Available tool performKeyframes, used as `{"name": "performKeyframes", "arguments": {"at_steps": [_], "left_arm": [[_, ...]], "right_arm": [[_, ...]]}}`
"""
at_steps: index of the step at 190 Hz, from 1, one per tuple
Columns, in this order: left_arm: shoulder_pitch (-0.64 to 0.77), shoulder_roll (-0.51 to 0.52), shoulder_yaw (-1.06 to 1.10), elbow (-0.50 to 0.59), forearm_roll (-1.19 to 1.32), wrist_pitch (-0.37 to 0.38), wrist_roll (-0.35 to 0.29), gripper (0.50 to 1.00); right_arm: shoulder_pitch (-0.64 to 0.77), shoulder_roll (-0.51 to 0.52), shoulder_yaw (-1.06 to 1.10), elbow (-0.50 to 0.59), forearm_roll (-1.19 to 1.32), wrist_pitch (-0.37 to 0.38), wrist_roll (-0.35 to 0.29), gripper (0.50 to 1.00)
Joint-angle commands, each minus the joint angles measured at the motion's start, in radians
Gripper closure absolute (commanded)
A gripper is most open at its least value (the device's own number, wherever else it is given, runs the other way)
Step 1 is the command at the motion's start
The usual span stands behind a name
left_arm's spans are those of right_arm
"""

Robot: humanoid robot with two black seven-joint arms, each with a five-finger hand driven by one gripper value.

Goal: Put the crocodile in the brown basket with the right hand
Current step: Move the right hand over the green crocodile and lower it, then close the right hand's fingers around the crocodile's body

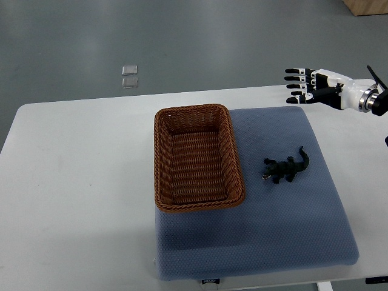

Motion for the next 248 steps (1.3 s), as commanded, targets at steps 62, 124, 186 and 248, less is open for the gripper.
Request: {"name": "performKeyframes", "arguments": {"at_steps": [62, 124, 186, 248], "left_arm": [[0.000, 0.000, 0.000, 0.000, 0.000, 0.000, 0.000, 0.500], [0.000, 0.000, 0.000, 0.000, 0.000, 0.000, 0.000, 0.500], [0.000, 0.000, 0.000, 0.000, 0.000, 0.000, 0.000, 0.500], [0.000, 0.000, 0.000, -0.001, 0.000, 0.000, 0.000, 0.500]], "right_arm": [[-0.029, -0.187, -0.002, 0.286, -0.387, -0.017, 0.115, 0.558], [-0.097, -0.244, -0.039, 0.493, -0.741, -0.134, 0.123, 0.558], [-0.097, -0.231, -0.139, 0.531, -0.838, -0.304, 0.123, 0.558], [-0.108, -0.231, -0.171, 0.531, -0.928, -0.432, 0.143, 0.558]]}}
